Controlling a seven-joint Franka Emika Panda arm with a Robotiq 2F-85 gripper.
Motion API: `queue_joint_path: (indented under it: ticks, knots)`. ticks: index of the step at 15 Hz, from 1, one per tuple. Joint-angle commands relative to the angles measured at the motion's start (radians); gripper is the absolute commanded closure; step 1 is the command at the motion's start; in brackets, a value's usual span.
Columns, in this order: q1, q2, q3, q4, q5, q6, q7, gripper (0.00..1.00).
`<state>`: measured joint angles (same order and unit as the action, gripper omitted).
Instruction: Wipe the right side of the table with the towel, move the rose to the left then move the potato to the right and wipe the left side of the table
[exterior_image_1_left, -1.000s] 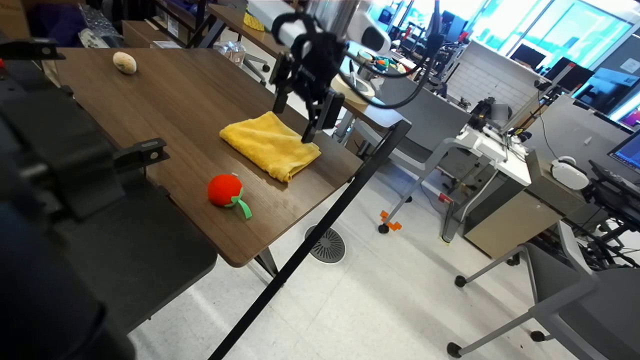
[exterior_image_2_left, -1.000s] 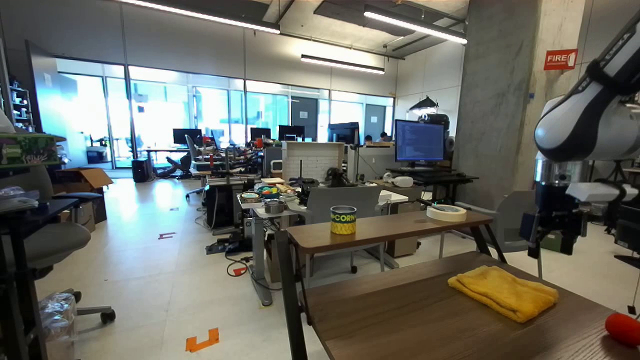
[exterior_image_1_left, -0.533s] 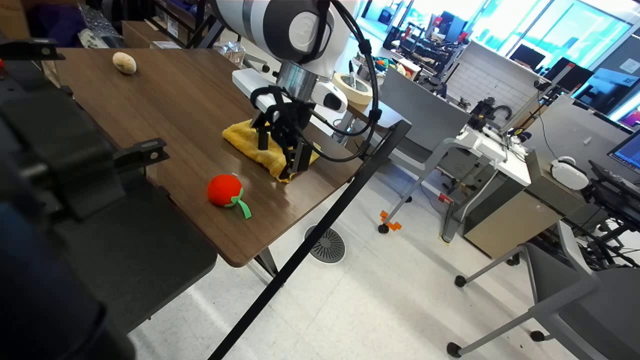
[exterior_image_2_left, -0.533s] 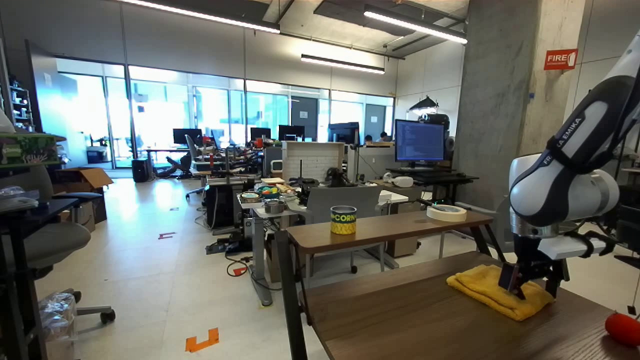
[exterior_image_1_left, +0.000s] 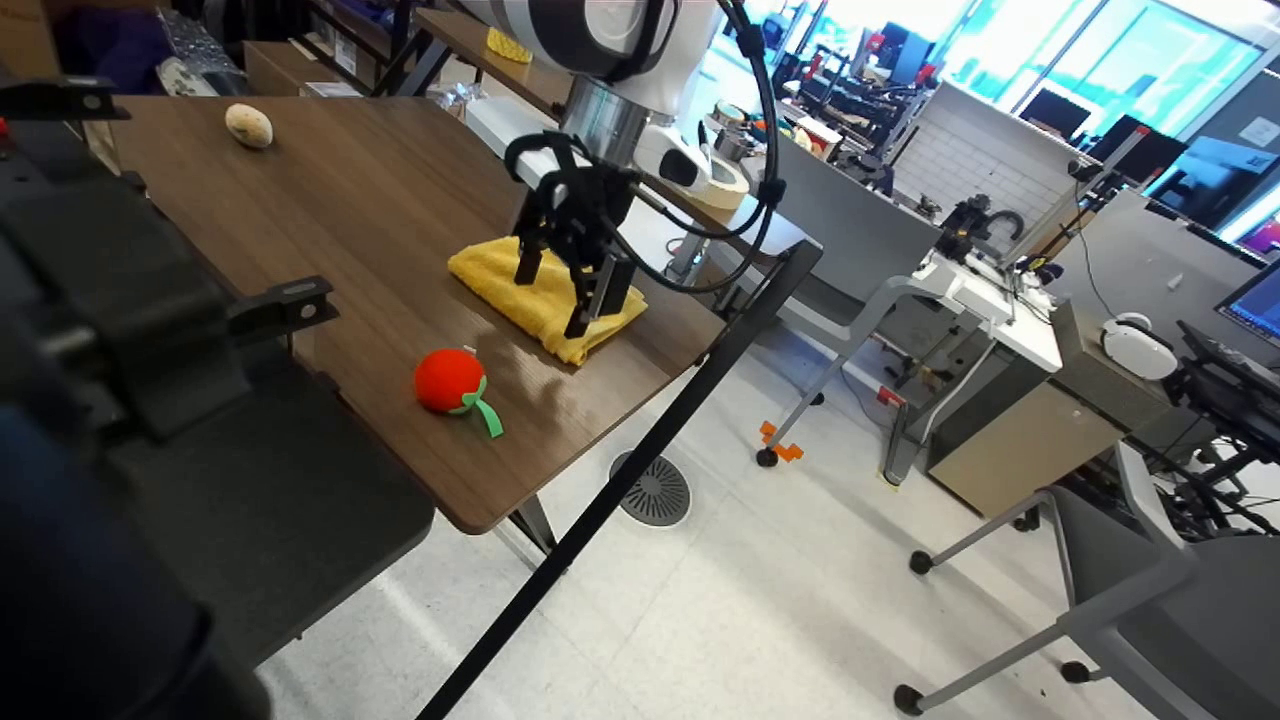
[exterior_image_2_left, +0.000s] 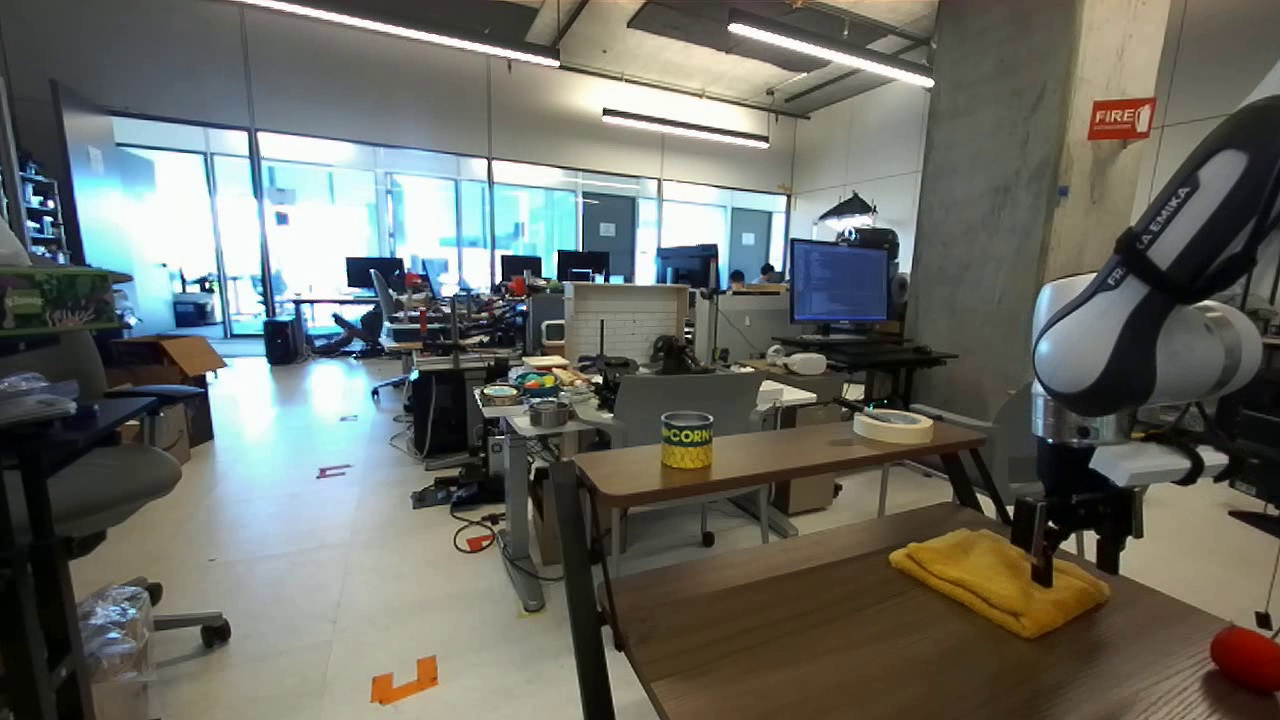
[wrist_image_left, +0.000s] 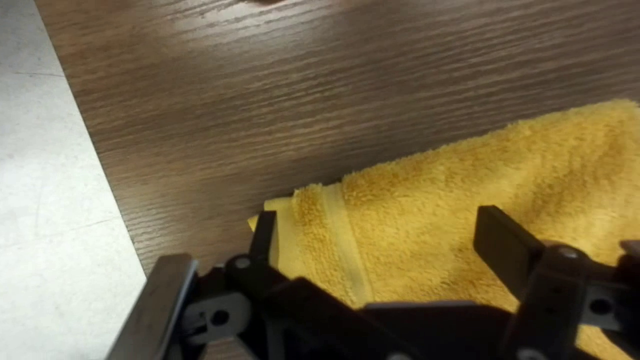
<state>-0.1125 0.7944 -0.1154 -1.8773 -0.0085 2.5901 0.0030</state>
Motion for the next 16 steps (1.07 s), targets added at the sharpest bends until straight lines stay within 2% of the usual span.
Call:
queue_joint_path:
  ticks: [1, 4, 7, 8, 12, 14, 16]
  knots:
    - [-0.035, -0.062, 0.048, -0.044, 0.022, 0.017, -0.046, 0.0]
    - [-0.042, 0.026, 0.068, 0.123, 0.062, -0.067, -0.01, 0.0]
    - [-0.039, 0.096, 0.079, 0.243, 0.085, -0.128, -0.011, 0.0]
    - [-0.023, 0.034, 0.059, 0.143, 0.064, -0.077, -0.01, 0.0]
    - [-0.023, 0.089, 0.065, 0.216, 0.072, -0.1, -0.01, 0.0]
    - [0.006, 0.101, 0.045, 0.183, 0.045, -0.061, 0.006, 0.0]
    - [0.049, 0.138, 0.021, 0.179, 0.008, -0.077, 0.031, 0.0]
